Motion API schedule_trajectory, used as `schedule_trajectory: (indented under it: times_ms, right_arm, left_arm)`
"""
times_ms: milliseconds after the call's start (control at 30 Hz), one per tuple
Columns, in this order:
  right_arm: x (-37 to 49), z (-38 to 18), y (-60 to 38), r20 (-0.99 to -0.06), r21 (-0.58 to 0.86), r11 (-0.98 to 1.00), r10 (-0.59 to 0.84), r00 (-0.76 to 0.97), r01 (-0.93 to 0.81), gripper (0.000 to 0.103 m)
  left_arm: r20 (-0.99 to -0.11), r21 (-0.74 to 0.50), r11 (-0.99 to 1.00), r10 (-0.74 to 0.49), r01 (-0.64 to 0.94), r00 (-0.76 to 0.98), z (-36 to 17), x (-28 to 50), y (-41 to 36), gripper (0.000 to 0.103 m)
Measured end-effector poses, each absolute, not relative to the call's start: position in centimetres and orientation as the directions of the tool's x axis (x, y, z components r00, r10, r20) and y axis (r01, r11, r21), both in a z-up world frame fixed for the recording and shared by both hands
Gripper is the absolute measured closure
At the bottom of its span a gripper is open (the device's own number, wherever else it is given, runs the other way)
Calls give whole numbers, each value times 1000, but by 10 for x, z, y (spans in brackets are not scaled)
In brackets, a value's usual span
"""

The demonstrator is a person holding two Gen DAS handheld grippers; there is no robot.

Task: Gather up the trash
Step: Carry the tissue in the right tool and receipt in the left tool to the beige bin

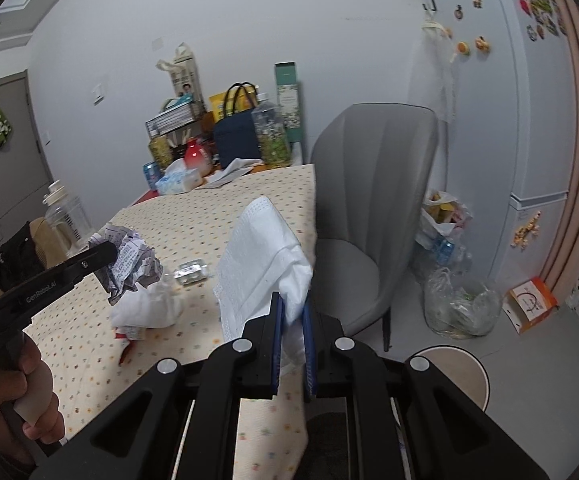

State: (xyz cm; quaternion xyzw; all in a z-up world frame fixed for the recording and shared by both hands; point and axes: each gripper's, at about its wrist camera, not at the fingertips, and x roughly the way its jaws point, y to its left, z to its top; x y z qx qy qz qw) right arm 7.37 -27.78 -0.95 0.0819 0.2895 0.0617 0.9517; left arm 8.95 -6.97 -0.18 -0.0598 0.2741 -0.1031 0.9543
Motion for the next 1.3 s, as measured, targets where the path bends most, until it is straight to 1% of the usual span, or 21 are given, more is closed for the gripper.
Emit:
schedule_trajectory:
  times_ms: [233, 433, 733, 1000, 1233, 1300]
  right_arm:
    - [75, -25, -324, -557, 211, 977, 93, 825, 32, 92]
    - [76, -45, -372, -578, 231, 965, 33, 815, 125, 92]
    - [89, -99, -440, -656, 253, 928, -42, 754, 272, 92]
    - [102, -151, -493, -711, 298, 885, -45, 702, 358, 92]
    - [116, -188, -520, -745, 296, 868, -51, 665, 398, 92]
    - [123, -199, -525, -756, 292, 865, -52, 652, 408, 89]
  left_arm:
    - [-530, -147, 959, -284, 243, 799, -6, 108, -124, 95]
    - [-569, -135, 943, -324, 303, 756, -18, 126, -174, 95]
    - [-635, -120, 916, -367, 382, 680, -48, 156, -252, 95]
    - [-717, -115, 905, -361, 410, 596, -90, 183, -311, 95]
    - [-771, -106, 900, -343, 424, 536, -123, 200, -351, 95]
    - [-784, -106, 901, -336, 422, 521, -131, 204, -359, 95]
